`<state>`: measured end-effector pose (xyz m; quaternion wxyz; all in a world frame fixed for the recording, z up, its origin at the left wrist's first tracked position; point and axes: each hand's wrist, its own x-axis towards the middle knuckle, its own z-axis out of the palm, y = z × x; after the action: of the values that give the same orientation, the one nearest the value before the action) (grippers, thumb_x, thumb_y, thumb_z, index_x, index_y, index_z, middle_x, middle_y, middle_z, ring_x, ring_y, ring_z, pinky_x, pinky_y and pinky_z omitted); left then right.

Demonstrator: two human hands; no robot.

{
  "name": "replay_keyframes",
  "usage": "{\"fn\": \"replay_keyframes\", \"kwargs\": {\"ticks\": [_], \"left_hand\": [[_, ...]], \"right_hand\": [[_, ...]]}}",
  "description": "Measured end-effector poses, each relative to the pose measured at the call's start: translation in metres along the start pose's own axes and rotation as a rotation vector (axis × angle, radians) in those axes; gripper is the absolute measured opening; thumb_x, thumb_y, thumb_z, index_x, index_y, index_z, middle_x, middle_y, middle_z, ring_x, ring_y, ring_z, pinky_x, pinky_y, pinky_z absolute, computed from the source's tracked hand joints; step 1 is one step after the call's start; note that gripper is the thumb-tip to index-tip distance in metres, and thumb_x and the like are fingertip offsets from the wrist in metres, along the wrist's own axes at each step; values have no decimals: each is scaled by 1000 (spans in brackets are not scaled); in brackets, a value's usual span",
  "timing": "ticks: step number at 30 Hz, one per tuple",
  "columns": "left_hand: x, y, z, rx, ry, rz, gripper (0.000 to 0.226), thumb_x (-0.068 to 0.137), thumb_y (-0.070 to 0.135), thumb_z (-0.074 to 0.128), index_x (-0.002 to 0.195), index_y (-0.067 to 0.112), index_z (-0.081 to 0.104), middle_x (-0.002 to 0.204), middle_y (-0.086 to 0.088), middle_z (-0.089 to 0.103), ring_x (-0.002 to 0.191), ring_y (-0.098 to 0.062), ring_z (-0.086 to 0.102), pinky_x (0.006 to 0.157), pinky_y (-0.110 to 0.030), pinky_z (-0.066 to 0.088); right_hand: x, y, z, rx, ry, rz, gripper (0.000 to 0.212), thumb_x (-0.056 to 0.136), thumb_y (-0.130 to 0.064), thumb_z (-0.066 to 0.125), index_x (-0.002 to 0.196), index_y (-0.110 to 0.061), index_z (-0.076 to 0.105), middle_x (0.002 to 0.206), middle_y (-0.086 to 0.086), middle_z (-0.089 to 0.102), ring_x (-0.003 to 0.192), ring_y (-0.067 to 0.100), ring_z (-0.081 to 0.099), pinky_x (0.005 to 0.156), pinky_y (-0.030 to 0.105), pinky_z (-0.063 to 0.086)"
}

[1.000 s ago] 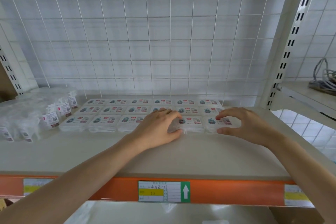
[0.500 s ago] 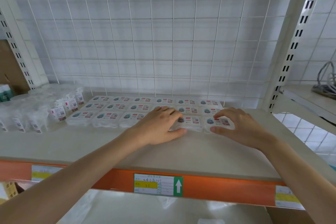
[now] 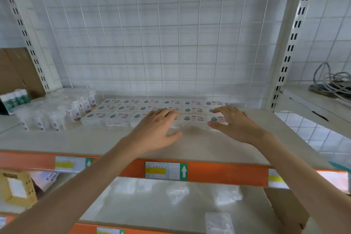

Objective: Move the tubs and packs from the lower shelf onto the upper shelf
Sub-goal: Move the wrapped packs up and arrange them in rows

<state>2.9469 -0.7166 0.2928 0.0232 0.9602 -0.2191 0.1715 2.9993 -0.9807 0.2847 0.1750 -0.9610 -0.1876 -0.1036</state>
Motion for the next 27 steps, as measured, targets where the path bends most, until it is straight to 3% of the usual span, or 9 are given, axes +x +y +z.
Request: {"fn": "replay_keyframes", "kwargs": {"ticks": [8,15,21,27], "left_hand": [[-39,1,-29,34,31,20,61,98,50,45,150,21,33,155,4,34,141,-15,31,115,-31,22],[-102,4,-42,1,44,38,61,97,49,48,148,17,36,152,3,38,139,-16,34,113,-29,24],[-149,12,-42,-55,23,57,59,96,48,50,146,19,38,150,4,38,137,-16,36,110,-28,26],[-192,24,-27,-116,33,78,55,95,46,53,143,22,41,149,7,39,137,-14,35,110,-25,23]], "right_hand": [[-50,-44,-2,-24,10,3,65,89,-63,51,142,-27,41,153,-5,36,141,15,31,115,40,26],[-102,-106,1,7,65,-30,56,92,-55,55,139,-26,47,146,-6,43,138,15,35,110,31,28],[-155,-147,19,27,95,-79,51,90,-53,60,133,-26,50,136,-7,50,128,16,46,106,35,38],[-195,-161,40,-25,42,-27,55,91,-56,56,137,-28,47,138,-9,47,130,14,43,105,32,35]]}}
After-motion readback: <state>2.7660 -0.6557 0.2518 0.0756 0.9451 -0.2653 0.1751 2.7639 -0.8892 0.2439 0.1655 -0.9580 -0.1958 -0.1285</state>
